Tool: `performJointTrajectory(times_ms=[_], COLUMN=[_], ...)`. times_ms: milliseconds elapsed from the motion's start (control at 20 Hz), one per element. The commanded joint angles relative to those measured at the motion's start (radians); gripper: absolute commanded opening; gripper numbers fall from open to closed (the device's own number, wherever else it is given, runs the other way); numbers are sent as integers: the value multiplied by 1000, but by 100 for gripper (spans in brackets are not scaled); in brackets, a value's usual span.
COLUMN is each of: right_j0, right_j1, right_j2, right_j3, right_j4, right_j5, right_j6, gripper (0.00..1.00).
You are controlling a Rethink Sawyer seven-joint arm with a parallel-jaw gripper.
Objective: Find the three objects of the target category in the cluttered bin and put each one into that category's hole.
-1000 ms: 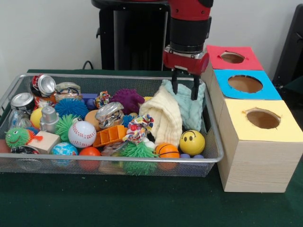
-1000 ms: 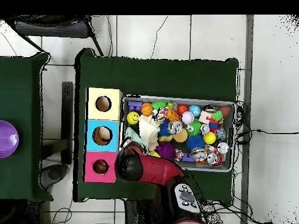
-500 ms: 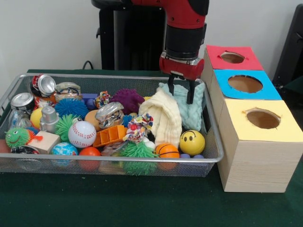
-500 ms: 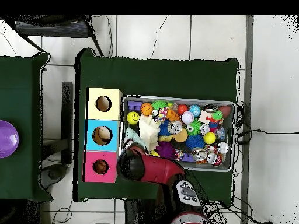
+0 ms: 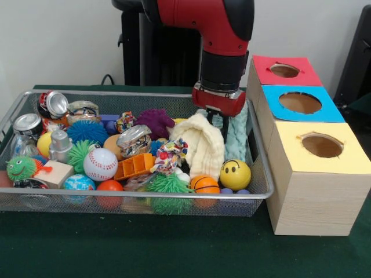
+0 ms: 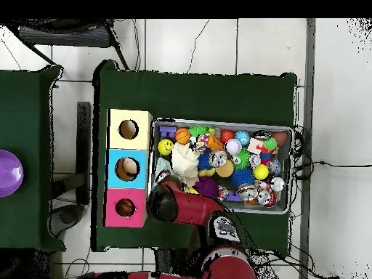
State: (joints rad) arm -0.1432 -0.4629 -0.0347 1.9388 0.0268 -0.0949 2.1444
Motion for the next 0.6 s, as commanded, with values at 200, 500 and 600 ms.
performJointTrajectory(times_ms=[200, 500, 600], right_j0=[-2, -94, -145], right_j1=[-54, -229, -269], right_j2=[33, 125, 175], right_j3=[-10, 83, 106], right_j4=[11, -21, -32], right_j5=[34, 162, 191], right_j6=[125, 83, 65], gripper=[0, 0, 0])
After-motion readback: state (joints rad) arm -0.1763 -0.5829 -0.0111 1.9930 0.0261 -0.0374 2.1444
